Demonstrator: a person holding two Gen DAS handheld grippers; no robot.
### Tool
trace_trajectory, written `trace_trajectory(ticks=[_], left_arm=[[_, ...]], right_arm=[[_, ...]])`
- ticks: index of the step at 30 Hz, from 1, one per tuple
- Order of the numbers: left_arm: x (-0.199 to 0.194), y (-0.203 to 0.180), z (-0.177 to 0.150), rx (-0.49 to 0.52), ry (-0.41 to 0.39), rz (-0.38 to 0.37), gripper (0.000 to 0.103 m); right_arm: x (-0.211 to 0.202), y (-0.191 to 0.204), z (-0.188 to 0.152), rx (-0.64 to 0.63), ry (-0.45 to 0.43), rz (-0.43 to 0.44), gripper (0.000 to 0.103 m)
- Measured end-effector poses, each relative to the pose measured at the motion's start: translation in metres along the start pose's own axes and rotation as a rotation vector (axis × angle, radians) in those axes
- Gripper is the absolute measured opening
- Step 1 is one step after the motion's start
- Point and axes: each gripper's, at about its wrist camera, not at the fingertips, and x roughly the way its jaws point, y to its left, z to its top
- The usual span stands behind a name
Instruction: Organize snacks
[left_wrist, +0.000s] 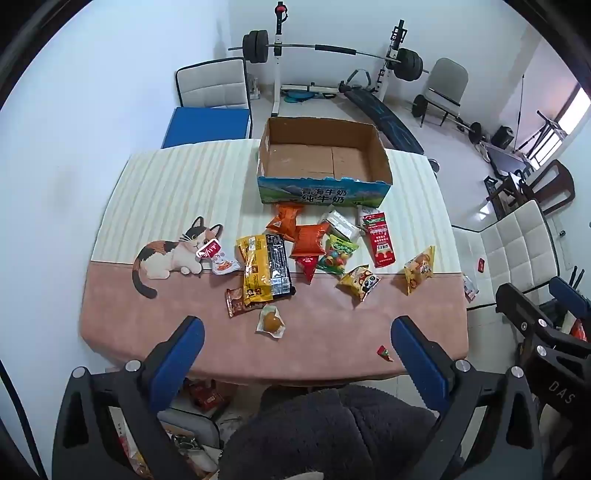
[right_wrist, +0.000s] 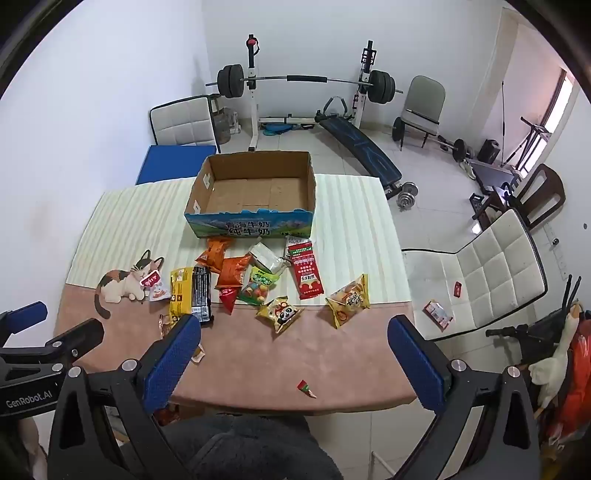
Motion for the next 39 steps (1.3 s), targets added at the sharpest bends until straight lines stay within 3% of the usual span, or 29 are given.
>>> trace_trajectory(ticks=[39], left_arm=[[0.008,-0.016,-0.022,-0.014,0.030,-0.035,0.103]], right_arm=[[0.009,-0.012,-0.013,0.038,0.067,0.014,0.103]])
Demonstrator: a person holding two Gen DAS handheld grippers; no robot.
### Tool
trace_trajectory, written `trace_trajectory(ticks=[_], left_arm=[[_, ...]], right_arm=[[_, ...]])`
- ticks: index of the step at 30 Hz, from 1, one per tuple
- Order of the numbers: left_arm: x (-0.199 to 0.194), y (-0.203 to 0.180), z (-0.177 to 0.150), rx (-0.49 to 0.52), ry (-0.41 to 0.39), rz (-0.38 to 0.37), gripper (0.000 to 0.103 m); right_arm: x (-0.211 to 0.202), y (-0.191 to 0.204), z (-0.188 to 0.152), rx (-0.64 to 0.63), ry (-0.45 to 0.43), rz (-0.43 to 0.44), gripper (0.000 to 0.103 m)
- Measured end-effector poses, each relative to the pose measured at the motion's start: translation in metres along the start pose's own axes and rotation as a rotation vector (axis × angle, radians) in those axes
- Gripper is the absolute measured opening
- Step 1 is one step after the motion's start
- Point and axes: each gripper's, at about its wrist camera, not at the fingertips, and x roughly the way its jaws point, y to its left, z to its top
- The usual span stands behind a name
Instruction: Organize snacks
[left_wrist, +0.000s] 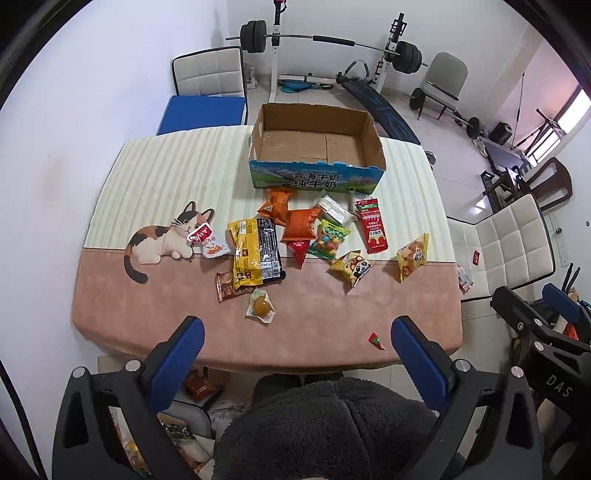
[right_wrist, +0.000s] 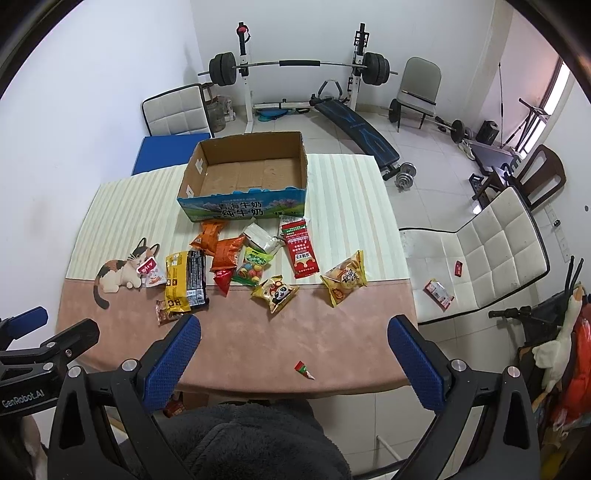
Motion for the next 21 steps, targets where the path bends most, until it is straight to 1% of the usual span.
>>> trace_trajectory(ticks=[21], left_arm=[[-0.0084,0.0064,-0.0058,-0.020,-0.007,-0.005,0.103]], right_arm=[[-0.0041,0.0007,-0.0049,-0.023,-0.008,0.014,0.103]])
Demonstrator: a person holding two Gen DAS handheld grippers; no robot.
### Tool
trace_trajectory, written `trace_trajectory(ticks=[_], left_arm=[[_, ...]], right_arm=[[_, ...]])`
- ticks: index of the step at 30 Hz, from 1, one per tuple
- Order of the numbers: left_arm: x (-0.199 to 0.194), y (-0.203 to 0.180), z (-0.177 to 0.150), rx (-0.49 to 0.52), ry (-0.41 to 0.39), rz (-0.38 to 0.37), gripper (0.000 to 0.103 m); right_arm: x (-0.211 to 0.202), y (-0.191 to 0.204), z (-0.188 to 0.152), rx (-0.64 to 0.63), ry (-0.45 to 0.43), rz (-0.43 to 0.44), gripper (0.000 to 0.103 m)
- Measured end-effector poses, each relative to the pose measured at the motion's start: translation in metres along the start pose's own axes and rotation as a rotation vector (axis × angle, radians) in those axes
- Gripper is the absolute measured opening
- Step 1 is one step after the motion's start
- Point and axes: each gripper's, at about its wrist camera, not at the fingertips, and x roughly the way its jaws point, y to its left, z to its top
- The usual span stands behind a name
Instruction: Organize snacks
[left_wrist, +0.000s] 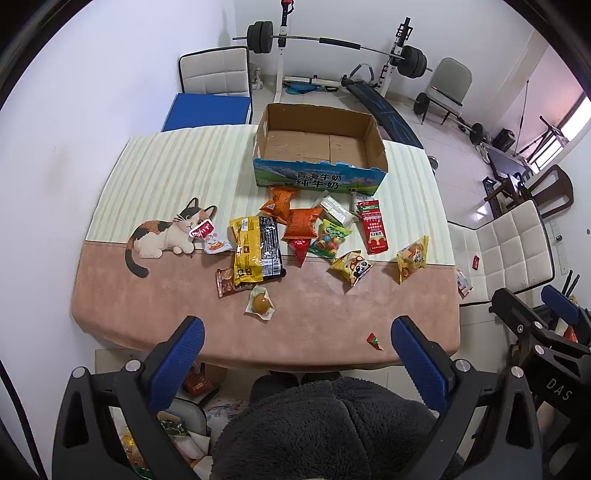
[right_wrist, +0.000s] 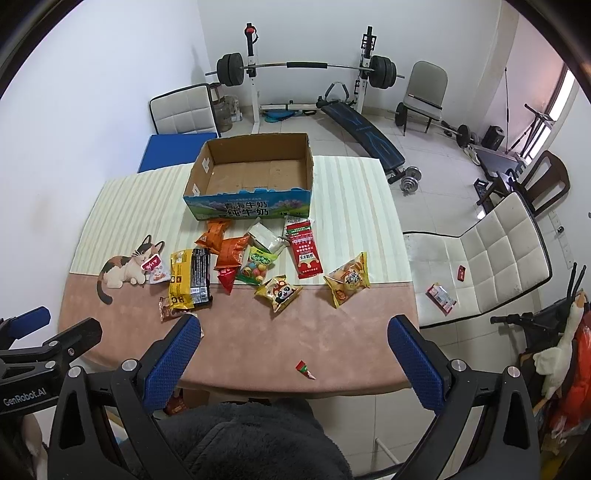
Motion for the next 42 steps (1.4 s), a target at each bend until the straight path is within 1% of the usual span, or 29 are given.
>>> trace_trajectory(ticks=[23,34,42], left_arm=[[-0.006,0.000,0.004,-0.005,-0.009,0.004,0.103],[-0.006,-0.002,0.003,-0.003,-0.011,0.005,0.103],[-0.006,-0.002,0.004,-0.005,-0.009,0.002,0.103]], right_arm=[[-0.002,0.000,0.001,0.005,-0.003,0.006,0.103],[-0.002,-0.001,0.010,0.004,0.001,0.015,0.103],[0.000,-0.003,0.009,0.006,0.007,0.021,0.103]])
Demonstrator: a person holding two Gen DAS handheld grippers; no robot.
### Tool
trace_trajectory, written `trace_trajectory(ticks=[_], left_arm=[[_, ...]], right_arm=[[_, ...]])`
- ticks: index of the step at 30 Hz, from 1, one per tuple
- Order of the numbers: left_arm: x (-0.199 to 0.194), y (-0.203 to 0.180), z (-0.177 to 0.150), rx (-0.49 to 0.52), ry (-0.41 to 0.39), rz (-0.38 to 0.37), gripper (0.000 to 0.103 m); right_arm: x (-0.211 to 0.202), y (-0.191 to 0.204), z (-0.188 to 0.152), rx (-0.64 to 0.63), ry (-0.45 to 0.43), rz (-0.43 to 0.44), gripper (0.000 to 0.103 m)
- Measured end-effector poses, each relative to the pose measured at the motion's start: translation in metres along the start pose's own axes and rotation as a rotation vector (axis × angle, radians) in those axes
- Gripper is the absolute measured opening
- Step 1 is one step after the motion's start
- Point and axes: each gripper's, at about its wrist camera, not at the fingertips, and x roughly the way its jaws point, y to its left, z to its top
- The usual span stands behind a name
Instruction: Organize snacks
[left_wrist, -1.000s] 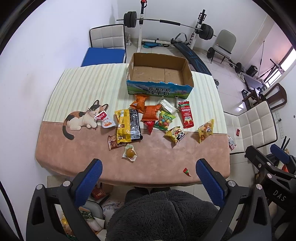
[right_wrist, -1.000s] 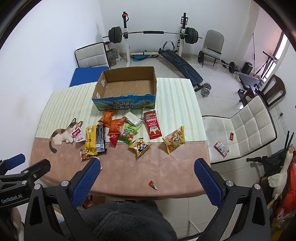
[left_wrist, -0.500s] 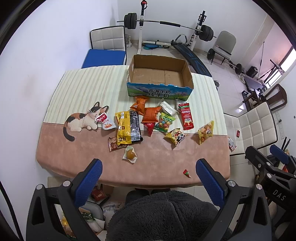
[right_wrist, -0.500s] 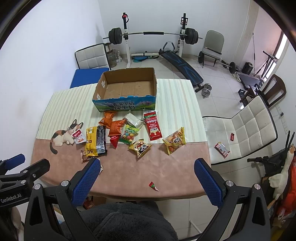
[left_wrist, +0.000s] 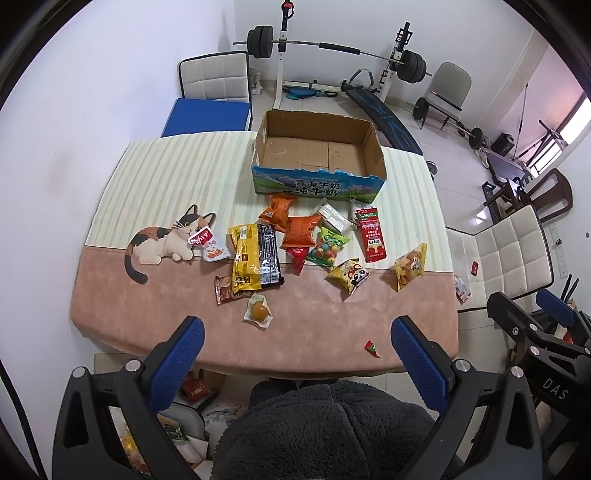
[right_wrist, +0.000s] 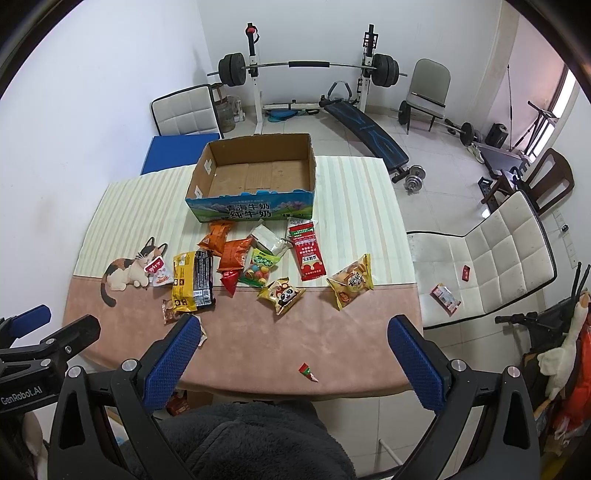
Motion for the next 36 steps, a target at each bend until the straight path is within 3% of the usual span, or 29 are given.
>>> trace_trajectory(ticks=[5,10,17,24,29,36], left_arm=[[0.013,0.002,0.023,-0.023,-0.012,0.018,0.103],[0.060,0.020,0.048,-0.074,0.039,0.048,0.103],[0.168,0.067,0.068,-0.171,0.207,0.075,0.103],[0.282,0.102,0.080,-0.243,0.349,0.048,0.103],[0.363,0.110,0.086,-0.267,0.455,0.031,0.103],[0.423,0.104,0.076,-0.224,0.552,0.051,0.103]], right_arm=[[0.019,-0.005,0.005,0.028,0.028,0.027,0.103],[0.075,-0.016,0.016,0.096,0.103,0.060,0.103],[0.195,-0.016,0.035,0.188,0.269,0.114,0.103],[0.323,0.016,0.048,0.230,0.437,0.193,0.102],[0.377,0.042,0.057,0.207,0.485,0.162,0.103],[0.443,0.048,0.060,0.230,0.553,0.094,0.103]])
